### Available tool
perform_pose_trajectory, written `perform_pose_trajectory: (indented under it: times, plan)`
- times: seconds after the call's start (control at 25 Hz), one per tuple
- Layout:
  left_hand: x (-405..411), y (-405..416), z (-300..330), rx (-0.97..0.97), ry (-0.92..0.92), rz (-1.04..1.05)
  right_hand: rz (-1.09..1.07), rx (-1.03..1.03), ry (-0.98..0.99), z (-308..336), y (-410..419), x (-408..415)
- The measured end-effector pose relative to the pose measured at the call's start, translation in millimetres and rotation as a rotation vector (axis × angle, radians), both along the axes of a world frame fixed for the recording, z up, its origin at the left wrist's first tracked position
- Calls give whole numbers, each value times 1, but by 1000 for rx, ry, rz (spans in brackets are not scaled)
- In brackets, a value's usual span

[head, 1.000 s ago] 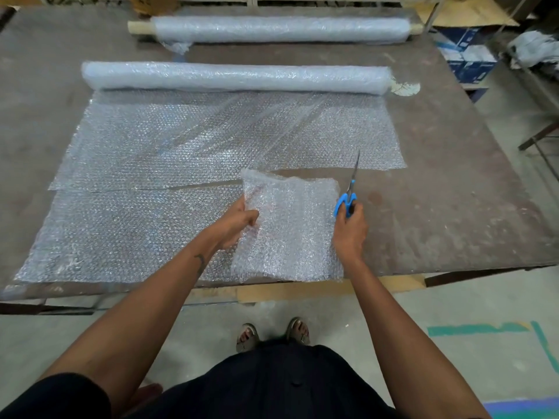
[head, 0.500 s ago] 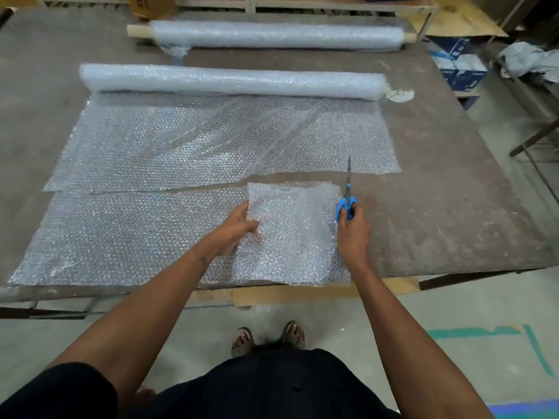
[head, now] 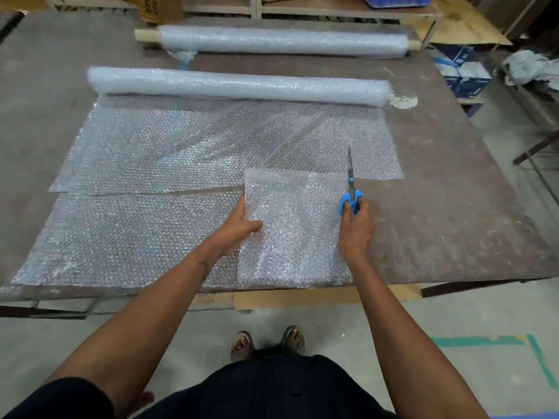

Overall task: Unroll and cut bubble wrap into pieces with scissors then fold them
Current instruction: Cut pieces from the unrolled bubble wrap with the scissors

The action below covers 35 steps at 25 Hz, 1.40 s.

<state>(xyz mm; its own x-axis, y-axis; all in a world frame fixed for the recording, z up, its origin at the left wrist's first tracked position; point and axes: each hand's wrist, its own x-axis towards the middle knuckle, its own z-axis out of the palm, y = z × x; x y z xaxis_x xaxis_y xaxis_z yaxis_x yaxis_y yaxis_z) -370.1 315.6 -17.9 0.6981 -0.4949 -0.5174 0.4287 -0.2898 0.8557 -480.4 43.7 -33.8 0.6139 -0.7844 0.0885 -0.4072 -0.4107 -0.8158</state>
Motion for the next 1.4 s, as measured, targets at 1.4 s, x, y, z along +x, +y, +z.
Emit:
perform_pose_trajectory:
  times: [1.4]
  plan:
    - [31,-31,-32,997,-1048,-753,467,-280,325,-47,69,-5]
